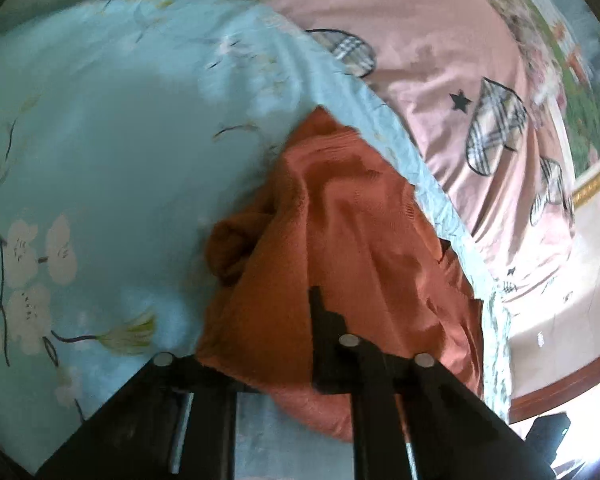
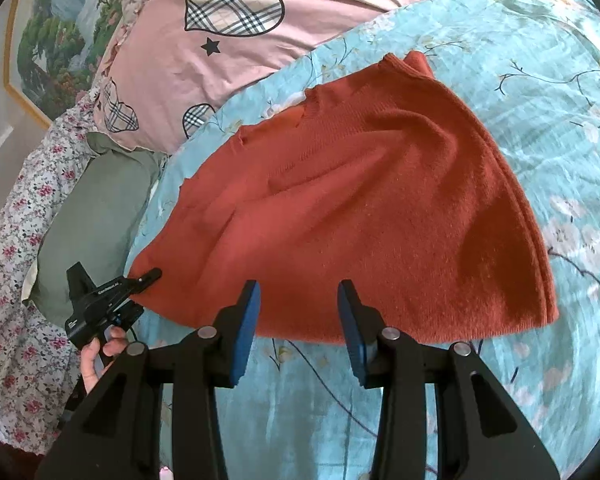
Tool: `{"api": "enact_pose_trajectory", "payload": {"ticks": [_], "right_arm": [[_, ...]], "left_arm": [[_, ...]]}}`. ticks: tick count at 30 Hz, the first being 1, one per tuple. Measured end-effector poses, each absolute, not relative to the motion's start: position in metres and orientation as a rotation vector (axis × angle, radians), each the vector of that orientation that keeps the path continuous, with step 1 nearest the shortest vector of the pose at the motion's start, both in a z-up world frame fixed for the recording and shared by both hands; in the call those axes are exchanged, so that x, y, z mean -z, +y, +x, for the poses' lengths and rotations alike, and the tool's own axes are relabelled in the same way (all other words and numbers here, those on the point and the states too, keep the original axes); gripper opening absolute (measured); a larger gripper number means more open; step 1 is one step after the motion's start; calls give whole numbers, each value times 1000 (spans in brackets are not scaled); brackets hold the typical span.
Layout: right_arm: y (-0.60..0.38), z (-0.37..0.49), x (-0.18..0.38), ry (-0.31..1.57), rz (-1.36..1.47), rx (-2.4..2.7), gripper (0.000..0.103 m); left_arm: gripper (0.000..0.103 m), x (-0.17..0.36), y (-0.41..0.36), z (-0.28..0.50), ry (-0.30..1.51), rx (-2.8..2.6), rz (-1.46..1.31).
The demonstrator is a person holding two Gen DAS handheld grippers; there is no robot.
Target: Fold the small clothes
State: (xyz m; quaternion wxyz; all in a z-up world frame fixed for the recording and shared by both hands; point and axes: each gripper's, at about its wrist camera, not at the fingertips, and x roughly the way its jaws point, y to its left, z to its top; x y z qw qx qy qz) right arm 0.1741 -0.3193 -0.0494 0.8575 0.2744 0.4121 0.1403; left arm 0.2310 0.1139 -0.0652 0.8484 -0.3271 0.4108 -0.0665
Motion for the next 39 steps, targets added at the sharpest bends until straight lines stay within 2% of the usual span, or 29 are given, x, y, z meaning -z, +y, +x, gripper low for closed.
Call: {"api": "enact_pose_trajectory", "payload": {"ticks": [4, 10, 11, 13, 14, 18, 25, 26, 28, 36, 39], "right_arm": [[-336, 187, 48, 862, 618, -302, 42], [-360, 228, 43, 870, 732, -402, 43], [-363, 238, 44, 879, 762, -432, 45], [-364, 255, 47, 892, 794, -471, 59], [-362, 263, 49, 905, 802, -485, 62], [-344, 292, 57, 979, 779, -514, 63], [-295, 351, 70, 1082, 728, -582, 64], [-289, 359, 72, 1090, 728, -592, 61], [-278, 370, 71, 1102, 695, -597, 20], [-326, 346, -4, 879, 596, -584, 16], [-364, 334, -7, 868, 562, -498, 16]], "left_arm": [[8, 29, 83, 224, 798, 229, -595], [7, -14, -24, 216, 769, 466, -388], [8, -14, -49, 214, 780, 505, -333], [8, -7, -88, 211, 801, 530, -233], [8, 5, -108, 211, 824, 537, -188], [8, 38, -128, 220, 919, 530, -196], [8, 26, -123, 210, 869, 535, -172], [8, 23, -122, 208, 859, 541, -172], [8, 18, -125, 206, 856, 559, -165], [8, -23, -162, 201, 798, 684, -160], [8, -21, -197, 203, 815, 767, -178]]}}
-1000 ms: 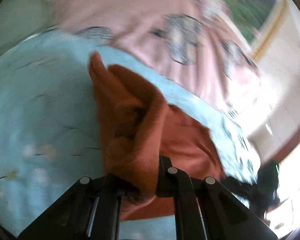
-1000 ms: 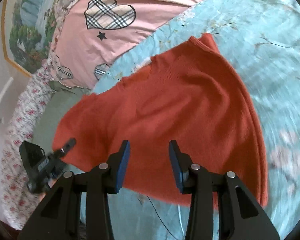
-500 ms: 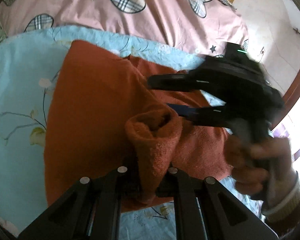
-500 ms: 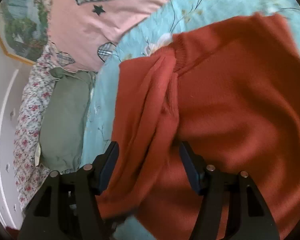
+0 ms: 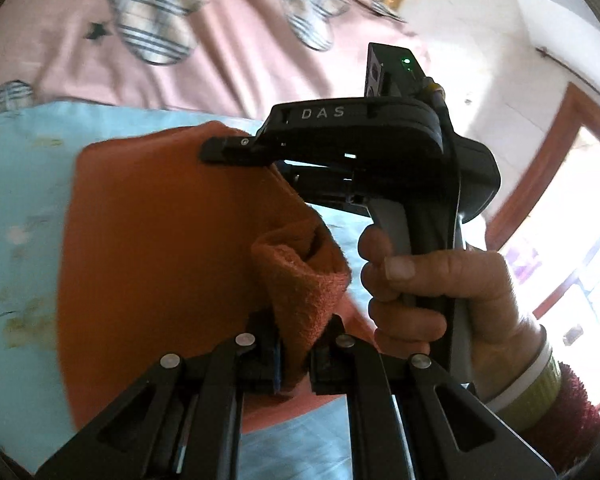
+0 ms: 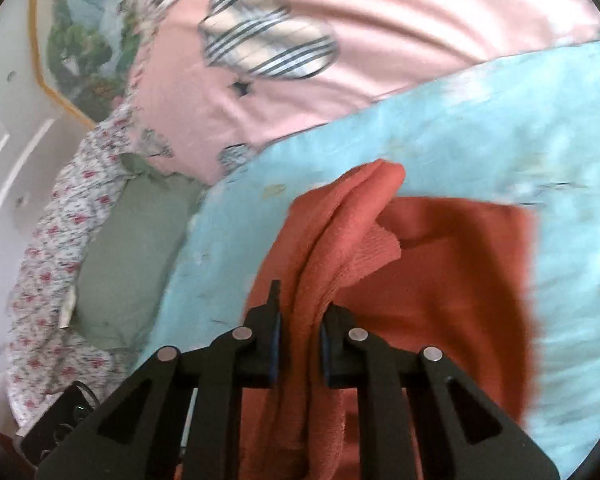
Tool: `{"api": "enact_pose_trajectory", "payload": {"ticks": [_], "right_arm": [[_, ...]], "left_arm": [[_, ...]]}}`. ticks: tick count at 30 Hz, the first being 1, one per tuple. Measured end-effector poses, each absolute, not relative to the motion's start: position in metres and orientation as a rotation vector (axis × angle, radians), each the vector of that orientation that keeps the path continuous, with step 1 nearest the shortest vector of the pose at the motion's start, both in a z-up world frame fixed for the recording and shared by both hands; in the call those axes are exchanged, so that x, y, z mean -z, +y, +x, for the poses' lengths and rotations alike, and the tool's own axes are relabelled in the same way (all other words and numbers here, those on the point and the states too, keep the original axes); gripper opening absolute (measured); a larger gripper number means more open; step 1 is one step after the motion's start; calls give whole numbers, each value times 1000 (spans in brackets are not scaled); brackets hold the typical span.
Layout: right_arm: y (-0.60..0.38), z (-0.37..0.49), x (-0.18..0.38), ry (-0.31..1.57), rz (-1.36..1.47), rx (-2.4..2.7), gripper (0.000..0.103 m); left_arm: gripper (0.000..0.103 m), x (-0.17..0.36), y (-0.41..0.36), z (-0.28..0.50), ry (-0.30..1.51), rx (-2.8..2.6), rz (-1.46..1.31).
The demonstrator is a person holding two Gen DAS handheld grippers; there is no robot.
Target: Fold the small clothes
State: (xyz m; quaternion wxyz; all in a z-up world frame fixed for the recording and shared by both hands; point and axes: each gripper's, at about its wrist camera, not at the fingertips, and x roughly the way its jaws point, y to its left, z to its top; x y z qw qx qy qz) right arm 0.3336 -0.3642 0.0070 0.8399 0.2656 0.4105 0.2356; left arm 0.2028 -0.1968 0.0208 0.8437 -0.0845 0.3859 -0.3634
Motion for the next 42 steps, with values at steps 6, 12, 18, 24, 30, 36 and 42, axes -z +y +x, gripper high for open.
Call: {"api": "enact_pose_trajectory", "payload": {"ticks": [6, 12, 18, 24, 30, 36, 42], "right_arm": [[-419, 321, 44, 981, 572, -369, 16], [-418, 323, 49, 978, 548, -382, 16], [-419, 319, 59, 976, 559, -381, 20], [-436, 293, 46, 941, 583, -336, 53], [-439, 277, 45, 926, 612, -341, 70], [-431, 284, 62, 973, 647, -358, 70], [-426, 297, 73, 1009, 671, -367, 69]], "left_arm": [[8, 18, -253, 202, 928, 848, -126], [8, 27, -254, 205, 955, 842, -126], [17, 29, -256, 193, 1005, 859, -114], [51, 10, -203, 171, 1005, 869, -139], [70, 5, -128, 200, 989, 701, -232], [76, 26, -93, 261, 1079, 630, -381], [78, 70, -112, 314, 1195, 683, -420]]}}
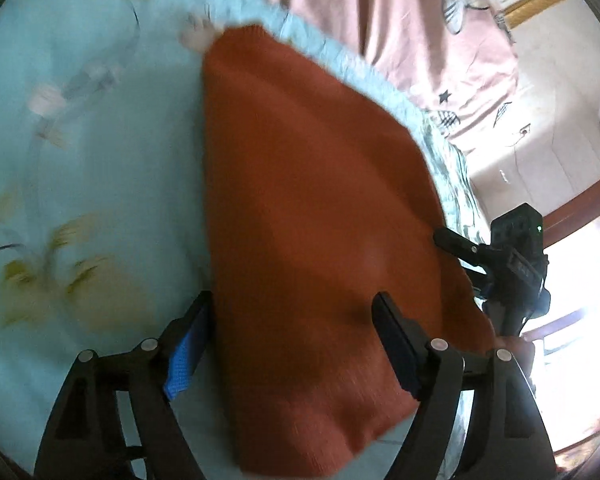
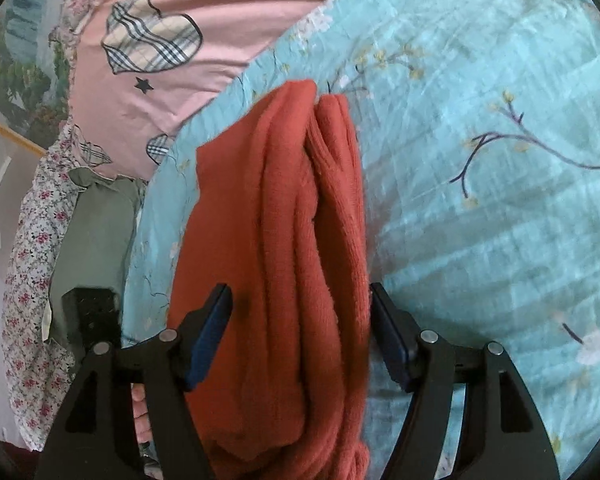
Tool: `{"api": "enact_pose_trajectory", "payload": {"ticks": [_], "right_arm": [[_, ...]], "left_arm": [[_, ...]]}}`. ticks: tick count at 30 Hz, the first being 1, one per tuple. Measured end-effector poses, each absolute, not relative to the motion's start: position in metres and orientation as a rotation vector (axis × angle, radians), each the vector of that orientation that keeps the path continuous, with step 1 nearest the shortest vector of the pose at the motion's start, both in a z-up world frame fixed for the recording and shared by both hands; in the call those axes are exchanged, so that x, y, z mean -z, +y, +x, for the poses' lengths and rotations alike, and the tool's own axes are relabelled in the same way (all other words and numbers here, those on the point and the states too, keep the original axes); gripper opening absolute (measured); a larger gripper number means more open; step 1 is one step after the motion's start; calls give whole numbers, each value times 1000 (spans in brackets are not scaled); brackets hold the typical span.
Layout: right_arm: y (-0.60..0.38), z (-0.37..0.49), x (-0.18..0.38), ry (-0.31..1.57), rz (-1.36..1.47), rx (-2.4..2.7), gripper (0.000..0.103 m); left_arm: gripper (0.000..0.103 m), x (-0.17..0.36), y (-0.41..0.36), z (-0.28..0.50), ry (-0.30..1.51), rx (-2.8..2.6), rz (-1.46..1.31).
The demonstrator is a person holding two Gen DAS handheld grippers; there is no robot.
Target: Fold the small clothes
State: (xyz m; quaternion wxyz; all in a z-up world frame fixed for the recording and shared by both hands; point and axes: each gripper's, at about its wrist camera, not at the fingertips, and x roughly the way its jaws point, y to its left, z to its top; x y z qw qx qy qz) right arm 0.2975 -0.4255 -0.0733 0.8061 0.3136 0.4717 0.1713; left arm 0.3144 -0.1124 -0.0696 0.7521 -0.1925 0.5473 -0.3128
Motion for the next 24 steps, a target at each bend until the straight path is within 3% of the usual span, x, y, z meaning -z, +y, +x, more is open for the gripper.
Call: {"api": "enact_pose_trajectory", "payload": {"ticks": [2, 3, 4, 7, 17, 24], "right_arm": [[-418, 300, 74, 1020, 643, -361, 63], [-415, 302, 75, 1029, 634, -361, 47], [-410, 303, 77, 1049, 644, -371, 39], [-400, 299, 67, 1026, 611, -366, 31], [-301, 283, 49, 947, 619, -584, 27], [-224, 283, 65, 990, 630, -689, 27]], "left_arm": [[69, 76, -120, 325, 1189, 713, -425], [58, 78, -120, 328, 1185, 714, -416], [45, 78, -123, 332, 1187, 721, -407], [27, 69, -116, 329, 1161, 736, -415], [25, -5, -19, 276, 980, 684, -363], [25, -11, 67, 251, 972, 580, -366]]}}
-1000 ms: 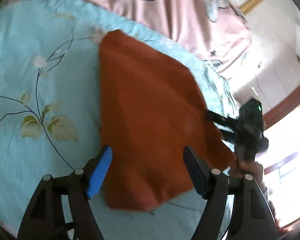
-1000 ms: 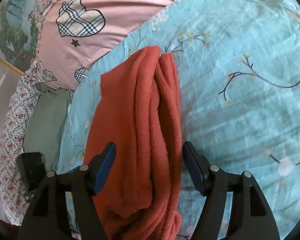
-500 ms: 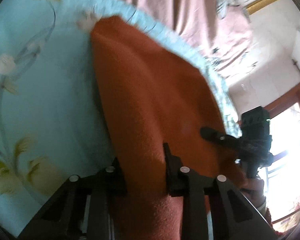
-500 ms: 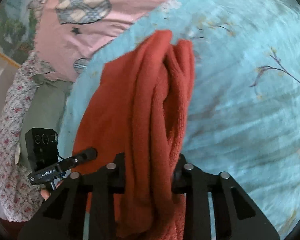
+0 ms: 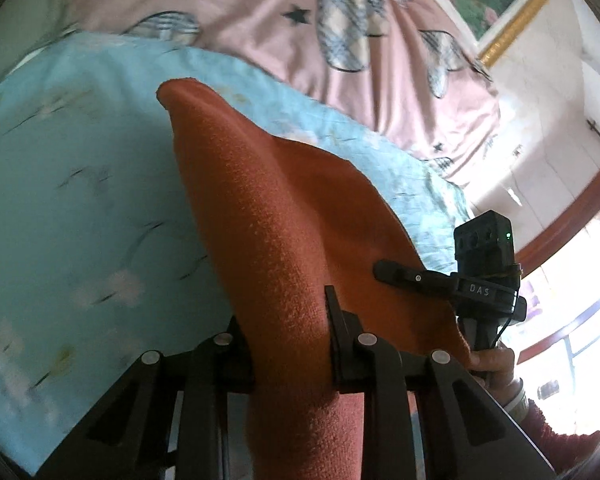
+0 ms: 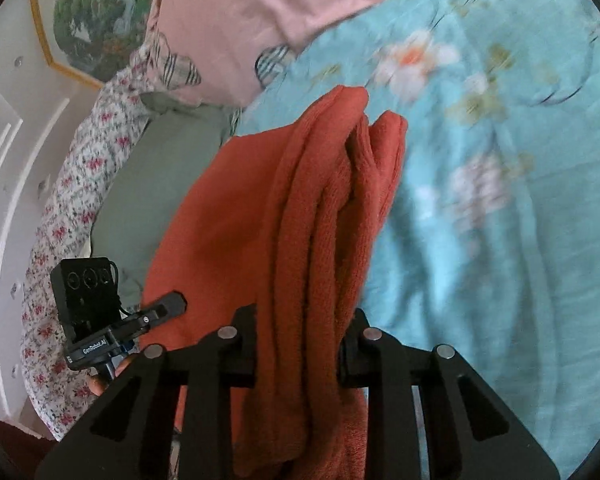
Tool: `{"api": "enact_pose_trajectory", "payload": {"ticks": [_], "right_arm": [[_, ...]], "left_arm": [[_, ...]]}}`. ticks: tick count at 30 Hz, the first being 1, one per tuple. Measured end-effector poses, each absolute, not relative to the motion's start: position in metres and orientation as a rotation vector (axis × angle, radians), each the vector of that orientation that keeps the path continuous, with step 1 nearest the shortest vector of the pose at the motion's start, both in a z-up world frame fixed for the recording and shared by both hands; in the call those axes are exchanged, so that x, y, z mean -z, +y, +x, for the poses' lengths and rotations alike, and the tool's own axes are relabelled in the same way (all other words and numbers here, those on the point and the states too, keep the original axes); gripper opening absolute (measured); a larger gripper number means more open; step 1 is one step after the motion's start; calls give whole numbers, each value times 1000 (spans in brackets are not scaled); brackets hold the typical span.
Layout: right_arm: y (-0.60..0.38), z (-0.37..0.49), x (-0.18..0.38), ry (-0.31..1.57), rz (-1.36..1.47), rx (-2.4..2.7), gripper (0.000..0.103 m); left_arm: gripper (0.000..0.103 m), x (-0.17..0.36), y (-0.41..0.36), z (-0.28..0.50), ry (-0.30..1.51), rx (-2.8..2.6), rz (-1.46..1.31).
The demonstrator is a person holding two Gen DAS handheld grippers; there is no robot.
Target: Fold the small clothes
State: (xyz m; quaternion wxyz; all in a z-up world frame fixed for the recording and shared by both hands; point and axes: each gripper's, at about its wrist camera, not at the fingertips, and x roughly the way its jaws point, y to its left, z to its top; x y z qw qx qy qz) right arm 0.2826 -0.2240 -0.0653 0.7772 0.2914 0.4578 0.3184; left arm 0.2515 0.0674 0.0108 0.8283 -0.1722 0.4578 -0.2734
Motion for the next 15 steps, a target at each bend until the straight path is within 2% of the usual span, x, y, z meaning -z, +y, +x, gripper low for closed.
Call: {"api": "enact_pose_trajectory", "payload": {"ticks": [5, 6, 15], "right_arm": [[-203, 279, 91, 1053, 588, -638, 32], [-205, 279, 91, 1053, 596, -638, 37], [-229, 267, 67, 1012, 522, -539, 49]], "left_arm": [[30, 41, 98, 246, 1080, 478, -399], [33, 47, 103, 242, 1080, 475, -416], [35, 33, 121, 217, 1012, 408, -418]]}}
